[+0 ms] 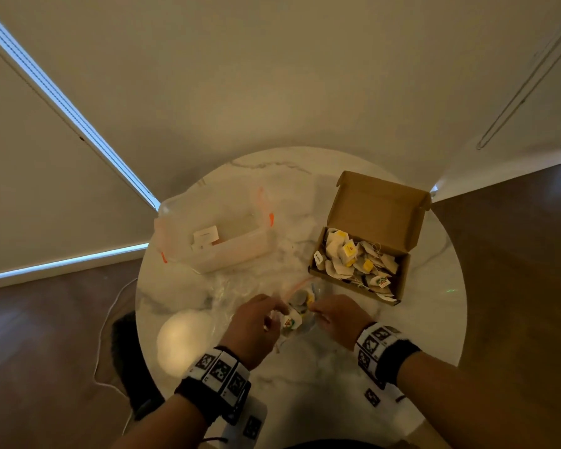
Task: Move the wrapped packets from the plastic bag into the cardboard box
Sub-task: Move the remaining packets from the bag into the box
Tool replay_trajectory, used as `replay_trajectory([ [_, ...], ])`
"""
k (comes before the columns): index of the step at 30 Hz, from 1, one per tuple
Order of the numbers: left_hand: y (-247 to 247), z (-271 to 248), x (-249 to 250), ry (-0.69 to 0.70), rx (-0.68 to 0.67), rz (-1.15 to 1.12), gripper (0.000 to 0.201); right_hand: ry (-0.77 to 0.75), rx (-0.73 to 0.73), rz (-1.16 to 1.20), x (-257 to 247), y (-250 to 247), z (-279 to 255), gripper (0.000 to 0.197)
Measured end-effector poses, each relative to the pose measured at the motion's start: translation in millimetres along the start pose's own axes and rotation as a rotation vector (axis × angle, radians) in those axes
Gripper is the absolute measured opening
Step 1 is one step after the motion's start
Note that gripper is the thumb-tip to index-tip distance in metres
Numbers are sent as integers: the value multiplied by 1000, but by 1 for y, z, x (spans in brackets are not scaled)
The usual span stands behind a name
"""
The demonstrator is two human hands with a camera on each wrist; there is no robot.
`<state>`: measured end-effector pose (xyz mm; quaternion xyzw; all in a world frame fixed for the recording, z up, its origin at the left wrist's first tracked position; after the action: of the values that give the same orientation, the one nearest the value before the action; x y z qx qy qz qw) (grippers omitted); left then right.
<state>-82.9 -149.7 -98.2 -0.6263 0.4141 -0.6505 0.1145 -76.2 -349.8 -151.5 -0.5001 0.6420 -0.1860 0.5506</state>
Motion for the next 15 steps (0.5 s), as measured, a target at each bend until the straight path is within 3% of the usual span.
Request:
replay_trajectory([
  [3,4,5,1,40,-7,33,20,-105,-138,-257,-6,22,26,35],
  [7,7,10,1,57,1,32,20,-76,-221,-343,-3,35,49,53],
  [15,9,12,-5,-2,-34,1,21,25,-288,-371,-3,26,56,43],
])
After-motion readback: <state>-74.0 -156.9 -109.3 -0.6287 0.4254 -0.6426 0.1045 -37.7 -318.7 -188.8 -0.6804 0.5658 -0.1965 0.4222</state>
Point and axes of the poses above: each hand's wrist, its own z-axis towards the middle knuckle, its own y-axis out of the palm, x = y × z, the point moved 2 cm from there along z, towards the middle knuckle, and after that the axes turned 5 degrees about y, right-handed, at the moved point
